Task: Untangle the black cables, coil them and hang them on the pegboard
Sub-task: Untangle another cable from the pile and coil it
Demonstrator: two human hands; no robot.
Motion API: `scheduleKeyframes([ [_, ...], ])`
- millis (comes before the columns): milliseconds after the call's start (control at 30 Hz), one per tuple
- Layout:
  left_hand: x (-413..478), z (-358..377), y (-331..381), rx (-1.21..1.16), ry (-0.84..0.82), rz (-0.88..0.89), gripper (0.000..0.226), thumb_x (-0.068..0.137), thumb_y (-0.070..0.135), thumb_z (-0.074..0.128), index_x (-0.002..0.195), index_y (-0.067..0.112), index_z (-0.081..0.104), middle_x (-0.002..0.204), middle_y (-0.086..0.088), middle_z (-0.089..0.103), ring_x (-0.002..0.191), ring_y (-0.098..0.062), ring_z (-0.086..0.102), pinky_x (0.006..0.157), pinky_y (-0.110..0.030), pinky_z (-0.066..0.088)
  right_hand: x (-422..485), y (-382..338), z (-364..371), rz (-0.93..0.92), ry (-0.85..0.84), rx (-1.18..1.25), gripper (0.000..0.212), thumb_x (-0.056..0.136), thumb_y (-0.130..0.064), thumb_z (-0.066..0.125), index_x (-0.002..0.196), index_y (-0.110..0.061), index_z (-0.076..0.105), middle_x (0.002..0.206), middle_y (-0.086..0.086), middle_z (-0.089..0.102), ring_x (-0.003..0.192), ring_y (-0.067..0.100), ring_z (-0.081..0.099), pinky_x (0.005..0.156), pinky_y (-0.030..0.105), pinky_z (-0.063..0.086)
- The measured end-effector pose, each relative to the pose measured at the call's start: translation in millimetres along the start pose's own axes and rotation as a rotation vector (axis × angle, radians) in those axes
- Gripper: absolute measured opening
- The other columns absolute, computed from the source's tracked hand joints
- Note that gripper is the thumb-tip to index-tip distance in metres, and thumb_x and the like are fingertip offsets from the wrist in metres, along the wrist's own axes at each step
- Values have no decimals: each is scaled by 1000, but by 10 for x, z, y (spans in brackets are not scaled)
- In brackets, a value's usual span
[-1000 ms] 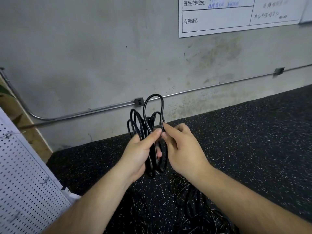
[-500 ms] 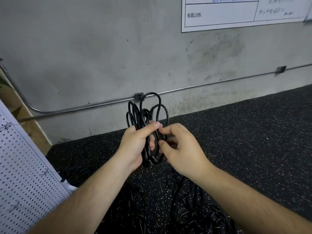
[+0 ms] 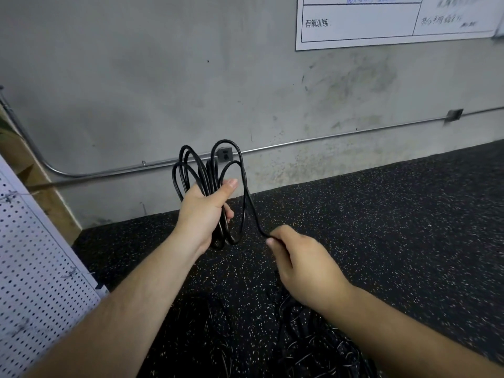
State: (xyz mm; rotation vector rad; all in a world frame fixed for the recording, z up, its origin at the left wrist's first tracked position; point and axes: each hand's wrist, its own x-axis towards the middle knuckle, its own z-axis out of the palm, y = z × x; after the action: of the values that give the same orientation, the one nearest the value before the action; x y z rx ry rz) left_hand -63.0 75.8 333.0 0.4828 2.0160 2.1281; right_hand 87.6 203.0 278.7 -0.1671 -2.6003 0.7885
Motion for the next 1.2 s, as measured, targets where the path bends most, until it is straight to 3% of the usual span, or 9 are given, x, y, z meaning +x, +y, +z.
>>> scheduleKeyframes([
  [200, -100, 62, -7, 91, -117, 99, 31, 97, 32, 67, 111, 4, 66, 64, 8, 68, 53, -11, 56, 52, -23, 50, 50, -158, -110, -64, -53, -178, 26, 106, -39, 44, 93, -21, 58, 74, -9, 53, 65, 19, 52, 58, 33, 36],
  [300, -178, 122, -19, 50, -236, 71, 31, 99, 27, 64, 116, 2, 61, 90, -6, 77, 66, -19, 69, 60, -28, 56, 87, -252, -159, -153, -117, -215, 27, 105, -42, 46, 96, -24, 64, 83, -7, 60, 78, 22, 61, 68, 35, 47],
  [467, -294, 192, -75, 225, -363, 68, 19, 99, 37, 61, 108, 22, 67, 97, 3, 78, 91, -12, 74, 82, -29, 58, 213, -324, -394, -107, 39, -63, 22, 94, -46, 67, 82, -30, 58, 91, -8, 68, 82, 11, 62, 72, 29, 50],
  [533, -367, 238, -72, 149, -413, -17, 28, 99, 42, 58, 107, 16, 65, 80, -5, 75, 70, -19, 72, 68, -28, 58, 241, -304, -464, -25, 94, 21, 35, 84, -46, 78, 73, -33, 48, 81, -12, 64, 77, 3, 59, 67, 23, 47],
  [667, -337, 219, -46, -53, -413, -95, 46, 87, 54, 63, 97, 9, 57, 51, -1, 44, 43, -14, 40, 51, -30, 44, 249, -195, -454, 34, 143, 216, 34, 83, -47, 79, 84, -23, 56, 68, -9, 61, 59, 1, 56, 56, 17, 45],
  [833, -129, 59, 205, -498, -380, -111, 28, 92, 41, 57, 85, 14, 55, 46, 8, 32, 35, -4, 29, 39, -19, 35, 126, 222, -293, 116, -52, 561, 26, 100, -38, 60, 92, -14, 56, 67, -2, 63, 64, 14, 62, 68, 37, 55],
  [933, -42, -53, 231, -533, -299, -97, 29, 92, 44, 57, 84, 16, 55, 46, 9, 32, 35, -3, 28, 40, -18, 36, 71, 328, -119, 119, -106, 599, 25, 100, -46, 50, 89, -25, 59, 76, -3, 61, 74, 17, 56, 74, 42, 49],
  [1033, -3, -126, 210, -495, -273, -91, 30, 94, 45, 57, 85, 16, 54, 49, 8, 32, 37, -4, 28, 42, -19, 37, 103, 296, -120, 109, -84, 548, 22, 103, -43, 47, 91, -30, 59, 76, -5, 64, 73, 14, 55, 71, 33, 47],
  [1200, -110, -134, 158, -160, -421, -108, 47, 92, 57, 51, 94, 10, 54, 56, 0, 46, 45, -15, 44, 52, -29, 49, 174, 165, -311, 83, 243, 465, 19, 106, -33, 45, 95, -27, 60, 61, -3, 61, 52, 8, 52, 50, 26, 42],
])
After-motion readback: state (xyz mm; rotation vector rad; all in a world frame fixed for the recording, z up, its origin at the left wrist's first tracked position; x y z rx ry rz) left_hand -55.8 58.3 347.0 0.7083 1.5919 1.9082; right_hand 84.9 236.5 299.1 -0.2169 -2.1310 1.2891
